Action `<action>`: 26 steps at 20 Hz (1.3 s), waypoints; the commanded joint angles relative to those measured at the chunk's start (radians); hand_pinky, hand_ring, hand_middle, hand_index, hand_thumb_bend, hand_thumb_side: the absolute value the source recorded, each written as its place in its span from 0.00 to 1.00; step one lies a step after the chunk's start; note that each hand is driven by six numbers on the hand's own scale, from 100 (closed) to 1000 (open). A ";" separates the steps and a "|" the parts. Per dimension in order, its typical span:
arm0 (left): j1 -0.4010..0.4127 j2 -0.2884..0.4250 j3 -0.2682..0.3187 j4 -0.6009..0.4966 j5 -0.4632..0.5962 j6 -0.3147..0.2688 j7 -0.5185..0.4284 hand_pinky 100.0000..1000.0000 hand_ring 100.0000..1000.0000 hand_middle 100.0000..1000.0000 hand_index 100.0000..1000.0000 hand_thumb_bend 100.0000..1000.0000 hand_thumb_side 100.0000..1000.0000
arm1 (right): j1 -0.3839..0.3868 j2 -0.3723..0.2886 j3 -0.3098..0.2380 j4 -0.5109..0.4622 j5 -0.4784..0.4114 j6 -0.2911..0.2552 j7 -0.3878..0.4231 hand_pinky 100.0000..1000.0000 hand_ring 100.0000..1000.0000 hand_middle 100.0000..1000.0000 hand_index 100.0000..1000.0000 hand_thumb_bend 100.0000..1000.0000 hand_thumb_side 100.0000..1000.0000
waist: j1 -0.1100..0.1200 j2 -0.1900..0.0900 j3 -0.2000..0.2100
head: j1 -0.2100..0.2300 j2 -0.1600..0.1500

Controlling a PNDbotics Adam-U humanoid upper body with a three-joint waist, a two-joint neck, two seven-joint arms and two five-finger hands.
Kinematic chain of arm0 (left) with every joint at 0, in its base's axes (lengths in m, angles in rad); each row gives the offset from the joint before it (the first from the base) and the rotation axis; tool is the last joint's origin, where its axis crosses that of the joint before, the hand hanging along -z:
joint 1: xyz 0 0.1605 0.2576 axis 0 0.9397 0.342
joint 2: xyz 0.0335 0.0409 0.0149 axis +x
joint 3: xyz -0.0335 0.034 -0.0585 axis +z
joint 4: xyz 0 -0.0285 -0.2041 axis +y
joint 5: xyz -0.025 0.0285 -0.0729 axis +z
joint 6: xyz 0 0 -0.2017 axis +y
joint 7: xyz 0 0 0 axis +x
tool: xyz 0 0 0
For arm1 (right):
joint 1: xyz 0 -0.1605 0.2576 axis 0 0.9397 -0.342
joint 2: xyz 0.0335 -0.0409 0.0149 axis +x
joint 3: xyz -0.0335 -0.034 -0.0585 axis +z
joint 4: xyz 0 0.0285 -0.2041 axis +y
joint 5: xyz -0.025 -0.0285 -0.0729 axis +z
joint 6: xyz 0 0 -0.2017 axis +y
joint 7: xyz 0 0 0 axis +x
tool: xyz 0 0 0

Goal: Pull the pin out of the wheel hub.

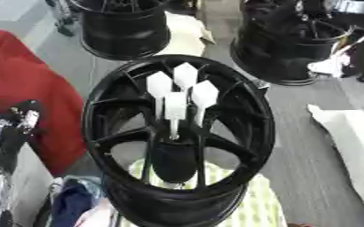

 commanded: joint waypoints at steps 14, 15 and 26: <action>-0.015 0.003 -0.016 -0.009 -0.003 -0.003 -0.020 0.55 0.75 0.64 0.83 0.13 0.50 | -0.120 0.244 0.046 0.358 0.231 -0.146 0.053 0.86 0.93 0.89 0.96 0.22 0.33 | 0.010 0.000 0.047 | -0.055 -0.002; -0.015 0.002 -0.017 -0.009 -0.003 -0.003 -0.020 0.55 0.75 0.64 0.83 0.14 0.50 | -0.122 0.249 0.042 0.371 0.241 -0.153 0.053 0.86 0.93 0.88 0.96 0.19 0.37 | 0.010 -0.001 0.048 | -0.056 -0.002; -0.015 0.003 -0.015 -0.009 -0.004 -0.003 -0.021 0.55 0.75 0.64 0.83 0.14 0.50 | -0.112 0.252 0.025 0.454 0.311 -0.199 0.053 0.85 0.91 0.85 0.96 0.19 0.37 | 0.010 -0.002 0.045 | -0.055 -0.002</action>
